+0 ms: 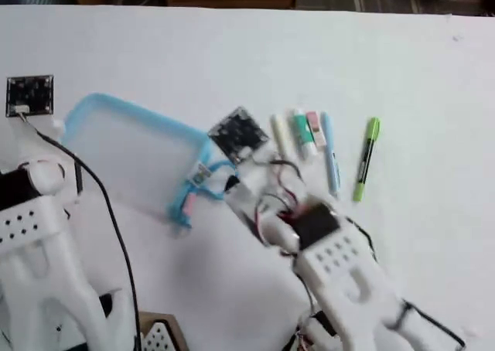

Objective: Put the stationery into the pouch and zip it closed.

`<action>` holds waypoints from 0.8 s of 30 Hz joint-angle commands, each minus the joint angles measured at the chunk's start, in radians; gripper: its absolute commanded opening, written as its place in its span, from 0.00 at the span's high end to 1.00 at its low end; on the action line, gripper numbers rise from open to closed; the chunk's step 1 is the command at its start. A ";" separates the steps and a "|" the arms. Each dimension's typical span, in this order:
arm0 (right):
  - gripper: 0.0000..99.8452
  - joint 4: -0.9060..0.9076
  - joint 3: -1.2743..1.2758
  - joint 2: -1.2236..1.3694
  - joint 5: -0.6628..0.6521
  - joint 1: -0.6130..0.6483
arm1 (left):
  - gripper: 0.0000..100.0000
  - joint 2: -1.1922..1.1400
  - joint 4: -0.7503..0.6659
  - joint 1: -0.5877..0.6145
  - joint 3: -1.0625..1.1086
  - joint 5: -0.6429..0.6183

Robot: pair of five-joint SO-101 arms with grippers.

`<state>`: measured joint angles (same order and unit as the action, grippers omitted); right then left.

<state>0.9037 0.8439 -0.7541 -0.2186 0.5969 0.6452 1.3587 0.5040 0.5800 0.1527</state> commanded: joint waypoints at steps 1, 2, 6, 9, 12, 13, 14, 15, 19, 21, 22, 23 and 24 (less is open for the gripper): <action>0.79 -0.124 -0.002 0.160 0.008 0.007 | 0.98 -0.035 -0.014 0.002 0.005 0.006; 0.79 -0.153 -0.005 0.214 0.008 0.007 | 0.98 -0.047 -0.017 0.002 0.005 0.006; 0.79 -0.259 -0.023 0.418 0.008 0.010 | 0.98 -0.085 -0.021 0.005 0.003 0.006; 0.79 -0.265 -0.075 0.549 0.008 0.025 | 0.98 -0.116 -0.021 0.005 0.003 0.006; 0.79 -0.272 -0.127 0.659 0.005 0.071 | 0.98 -0.143 -0.021 0.005 0.003 0.006; 0.79 -0.272 -0.152 0.693 0.006 0.087 | 0.98 -0.151 -0.021 0.005 0.003 0.006; 0.79 -0.272 -0.176 0.722 0.008 0.105 | 0.98 -0.159 -0.021 0.005 0.003 0.009; 0.79 -0.272 -0.199 0.746 0.008 0.122 | 0.98 -0.166 -0.020 0.005 0.003 0.011; 0.79 -0.272 -0.282 0.854 0.008 0.157 | 0.98 -0.182 -0.017 0.007 0.003 0.011; 0.79 -0.272 -0.315 0.911 0.005 0.157 | 0.98 -0.182 -0.017 0.007 0.003 0.011; 0.79 -0.268 -0.328 0.934 0.005 0.154 | 0.98 -0.182 -0.017 0.007 0.003 0.011; 0.79 -0.265 -0.342 0.951 0.005 0.153 | 0.98 -0.180 -0.017 0.007 0.003 0.012; 0.79 -0.263 -0.354 0.960 0.005 0.151 | 0.98 -0.180 -0.018 0.007 0.003 0.012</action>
<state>0.6444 0.5493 0.1741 -0.2186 0.7472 0.4595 1.3495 0.5040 0.5892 0.1588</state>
